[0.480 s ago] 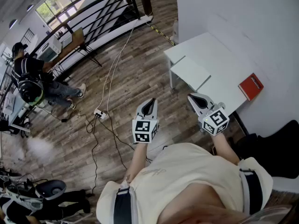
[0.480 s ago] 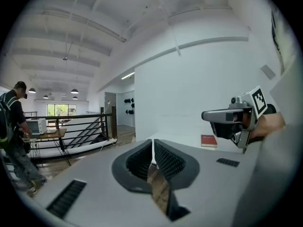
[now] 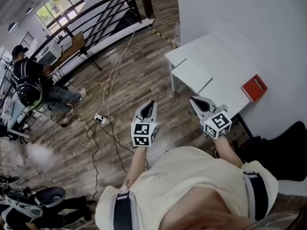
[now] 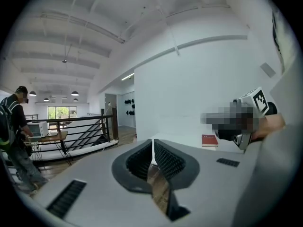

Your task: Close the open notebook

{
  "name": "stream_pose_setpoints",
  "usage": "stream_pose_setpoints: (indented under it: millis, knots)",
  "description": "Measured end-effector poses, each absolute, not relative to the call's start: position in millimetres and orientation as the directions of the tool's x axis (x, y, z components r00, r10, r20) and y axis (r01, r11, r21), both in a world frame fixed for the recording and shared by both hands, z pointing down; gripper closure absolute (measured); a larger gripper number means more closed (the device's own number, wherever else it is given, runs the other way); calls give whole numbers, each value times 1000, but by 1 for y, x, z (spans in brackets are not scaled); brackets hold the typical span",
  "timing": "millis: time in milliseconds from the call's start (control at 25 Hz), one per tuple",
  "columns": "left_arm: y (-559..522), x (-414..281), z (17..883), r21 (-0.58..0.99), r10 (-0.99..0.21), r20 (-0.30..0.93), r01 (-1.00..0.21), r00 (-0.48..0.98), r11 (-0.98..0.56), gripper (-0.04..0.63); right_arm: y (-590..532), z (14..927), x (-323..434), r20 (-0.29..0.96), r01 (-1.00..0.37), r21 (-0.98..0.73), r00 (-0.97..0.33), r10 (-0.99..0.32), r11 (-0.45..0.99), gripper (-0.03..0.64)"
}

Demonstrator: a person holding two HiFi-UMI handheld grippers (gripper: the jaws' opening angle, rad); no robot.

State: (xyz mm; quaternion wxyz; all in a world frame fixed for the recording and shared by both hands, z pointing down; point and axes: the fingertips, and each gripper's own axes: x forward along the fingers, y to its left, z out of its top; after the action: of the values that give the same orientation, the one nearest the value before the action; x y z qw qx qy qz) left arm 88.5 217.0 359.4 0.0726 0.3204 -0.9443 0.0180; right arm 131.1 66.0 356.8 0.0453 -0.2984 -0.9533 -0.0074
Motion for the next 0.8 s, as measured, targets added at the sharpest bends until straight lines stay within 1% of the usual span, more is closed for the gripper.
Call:
stream_pose_setpoints:
  millis: [160,200,240,280,560,800]
  knots:
    - [212,92,364,48,-627,151,-628,-764,777,568,62,359,132,88,560,-17,-825,559,829,609]
    - [212,92,367,53,-629,159,-629,-761,775,556,62,359,132,92,557,-18,-826,556,830,609]
    - [213,91,369,53,-626,169,-627,-761,777,408,62,359,133,96,557,-18,-826,556,830,609]
    - [215,90,371,51,-620,176,-622,-764,781,304,63,360,133,99,558,-16,-825,557,830,609]
    - [225,87,375,42,-611,163,-613,-775,789,305,67,366,133,125,553,-6,-826,550,833,609]
    - [233,69,378,63,-616,148,-614,-774,787,305,76,374,118,150,553,11,-825,545,833,609]
